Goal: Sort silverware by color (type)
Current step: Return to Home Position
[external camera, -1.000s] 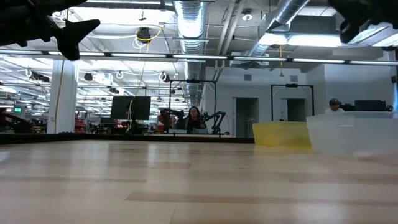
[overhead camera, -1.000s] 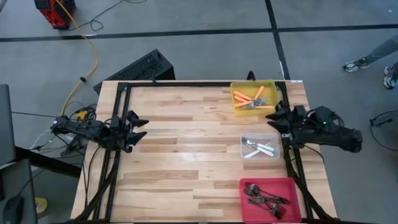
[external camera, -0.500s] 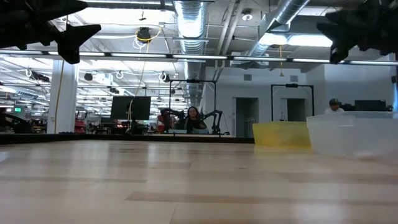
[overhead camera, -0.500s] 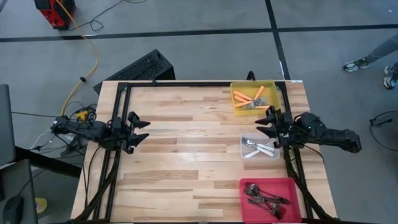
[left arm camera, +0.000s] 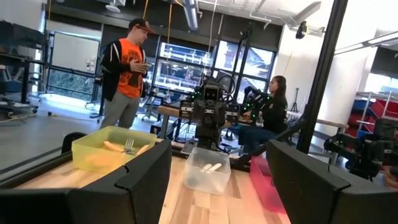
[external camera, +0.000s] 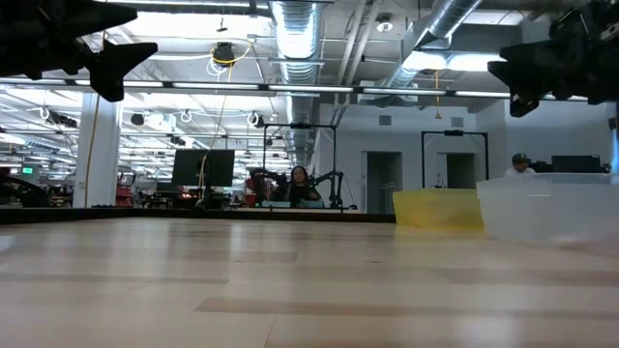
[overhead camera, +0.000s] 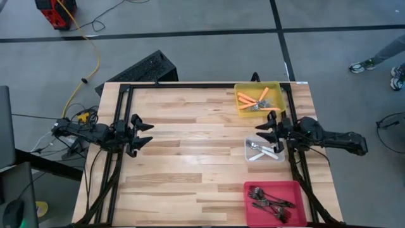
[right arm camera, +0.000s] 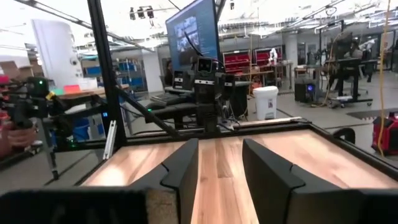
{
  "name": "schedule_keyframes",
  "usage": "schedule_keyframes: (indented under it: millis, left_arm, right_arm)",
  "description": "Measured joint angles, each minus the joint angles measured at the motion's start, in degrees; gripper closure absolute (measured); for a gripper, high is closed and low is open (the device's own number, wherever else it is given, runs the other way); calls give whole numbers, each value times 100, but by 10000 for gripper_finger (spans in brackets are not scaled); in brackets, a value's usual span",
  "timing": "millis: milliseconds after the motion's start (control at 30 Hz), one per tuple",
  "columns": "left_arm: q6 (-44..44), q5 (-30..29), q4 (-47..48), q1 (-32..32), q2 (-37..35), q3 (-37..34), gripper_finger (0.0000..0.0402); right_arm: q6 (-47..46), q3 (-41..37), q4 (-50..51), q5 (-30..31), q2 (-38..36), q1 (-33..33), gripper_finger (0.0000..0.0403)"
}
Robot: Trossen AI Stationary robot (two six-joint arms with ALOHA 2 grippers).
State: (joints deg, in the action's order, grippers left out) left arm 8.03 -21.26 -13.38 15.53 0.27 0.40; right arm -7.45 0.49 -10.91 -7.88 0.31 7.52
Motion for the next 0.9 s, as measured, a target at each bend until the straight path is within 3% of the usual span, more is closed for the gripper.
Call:
schedule_keyframes:
  millis: [900]
  left_arm:
    - [-69, -165, 373, 0, 0, -2, 155]
  right_arm:
    - [324, -11, 478, -122, 3, -3, 253]
